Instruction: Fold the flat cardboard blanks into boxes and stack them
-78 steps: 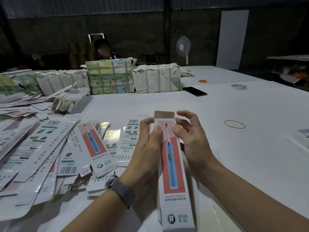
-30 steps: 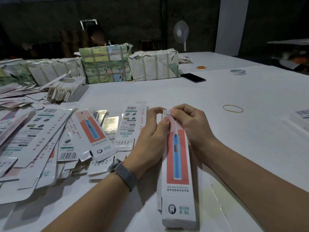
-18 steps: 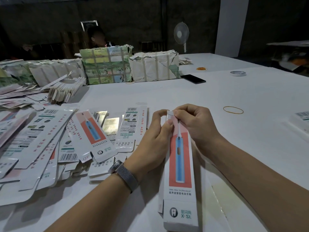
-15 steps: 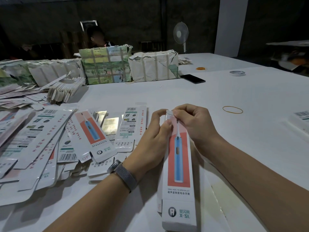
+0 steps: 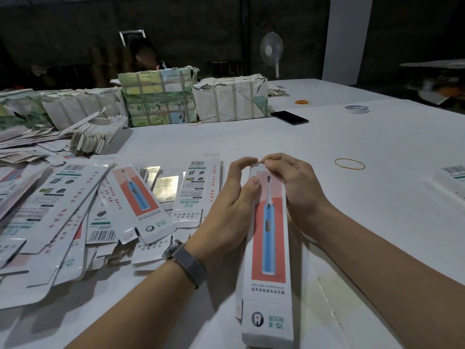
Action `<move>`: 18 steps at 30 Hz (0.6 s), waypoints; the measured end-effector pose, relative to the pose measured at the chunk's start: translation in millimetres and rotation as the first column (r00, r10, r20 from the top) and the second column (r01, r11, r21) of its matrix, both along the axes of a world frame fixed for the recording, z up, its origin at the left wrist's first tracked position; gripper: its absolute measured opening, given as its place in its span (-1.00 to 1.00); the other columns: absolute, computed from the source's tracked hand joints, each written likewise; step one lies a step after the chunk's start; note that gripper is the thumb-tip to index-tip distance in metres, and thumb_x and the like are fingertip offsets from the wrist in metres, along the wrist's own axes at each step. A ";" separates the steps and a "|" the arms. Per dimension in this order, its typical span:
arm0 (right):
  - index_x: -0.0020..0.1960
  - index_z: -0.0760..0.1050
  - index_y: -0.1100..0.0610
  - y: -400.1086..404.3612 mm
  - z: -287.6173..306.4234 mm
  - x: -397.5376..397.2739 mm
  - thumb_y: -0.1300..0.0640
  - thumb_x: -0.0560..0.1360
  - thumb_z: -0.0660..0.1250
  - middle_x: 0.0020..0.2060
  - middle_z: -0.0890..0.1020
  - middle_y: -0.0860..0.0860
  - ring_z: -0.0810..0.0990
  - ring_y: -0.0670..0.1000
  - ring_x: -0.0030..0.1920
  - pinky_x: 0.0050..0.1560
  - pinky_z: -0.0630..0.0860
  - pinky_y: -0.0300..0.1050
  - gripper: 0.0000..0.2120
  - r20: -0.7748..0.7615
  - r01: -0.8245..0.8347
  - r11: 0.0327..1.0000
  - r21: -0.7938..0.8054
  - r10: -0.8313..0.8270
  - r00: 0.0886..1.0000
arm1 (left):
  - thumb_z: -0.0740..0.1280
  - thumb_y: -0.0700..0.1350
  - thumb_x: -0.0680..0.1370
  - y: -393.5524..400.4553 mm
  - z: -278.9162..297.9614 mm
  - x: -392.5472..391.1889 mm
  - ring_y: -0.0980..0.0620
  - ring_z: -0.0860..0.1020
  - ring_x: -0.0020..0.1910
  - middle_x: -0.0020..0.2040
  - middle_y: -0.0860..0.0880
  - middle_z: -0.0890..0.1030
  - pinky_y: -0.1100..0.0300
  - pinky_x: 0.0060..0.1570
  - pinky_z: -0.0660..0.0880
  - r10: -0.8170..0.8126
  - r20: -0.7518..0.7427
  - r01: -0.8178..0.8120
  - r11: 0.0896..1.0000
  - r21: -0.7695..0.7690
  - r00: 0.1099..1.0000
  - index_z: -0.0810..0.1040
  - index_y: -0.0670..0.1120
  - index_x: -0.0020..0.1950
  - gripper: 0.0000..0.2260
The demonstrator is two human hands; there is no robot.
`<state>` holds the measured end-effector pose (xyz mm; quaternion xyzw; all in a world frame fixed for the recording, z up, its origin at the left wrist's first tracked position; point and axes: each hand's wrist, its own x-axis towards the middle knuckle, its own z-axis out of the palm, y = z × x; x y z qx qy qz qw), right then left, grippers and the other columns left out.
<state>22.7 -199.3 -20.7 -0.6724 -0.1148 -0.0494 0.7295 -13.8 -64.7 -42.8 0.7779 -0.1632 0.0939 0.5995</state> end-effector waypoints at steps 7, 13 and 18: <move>-0.17 0.55 0.12 2.8 -3.2 -2.2 0.11 0.65 0.21 -0.28 0.61 0.06 0.58 -0.05 -0.30 -0.22 0.57 -0.21 -0.74 0.041 -0.005 1.000 0.009 0.005 0.999 | 0.09 0.05 0.71 -1.1 1.8 -0.4 0.12 0.70 -0.18 -0.15 0.26 0.64 0.30 -0.23 0.60 0.030 0.066 -0.030 1.000 -0.002 0.997 0.30 0.25 0.21 -0.89; 0.03 0.46 -0.03 4.1 -8.9 -1.7 0.07 0.62 0.30 -0.07 0.63 0.20 0.67 0.09 -0.20 -0.04 0.65 0.07 -0.98 0.054 -0.052 0.999 0.010 0.051 0.997 | 0.09 0.05 0.72 2.3 3.2 1.8 0.04 0.71 -0.17 -0.13 0.00 0.65 0.17 -0.17 0.66 0.108 0.096 -0.102 0.993 -0.063 0.990 0.30 0.20 0.25 -0.87; -0.06 0.47 0.06 2.3 -7.5 1.2 0.10 0.58 0.35 -0.24 0.63 0.09 0.68 0.07 -0.26 -0.16 0.64 -0.05 -0.91 0.093 -0.023 1.000 0.017 0.021 0.995 | 0.08 0.07 0.70 2.0 2.0 1.8 0.09 0.70 -0.21 -0.16 0.18 0.65 0.27 -0.25 0.61 0.111 0.078 -0.106 0.993 -0.059 0.991 0.29 0.23 0.23 -0.88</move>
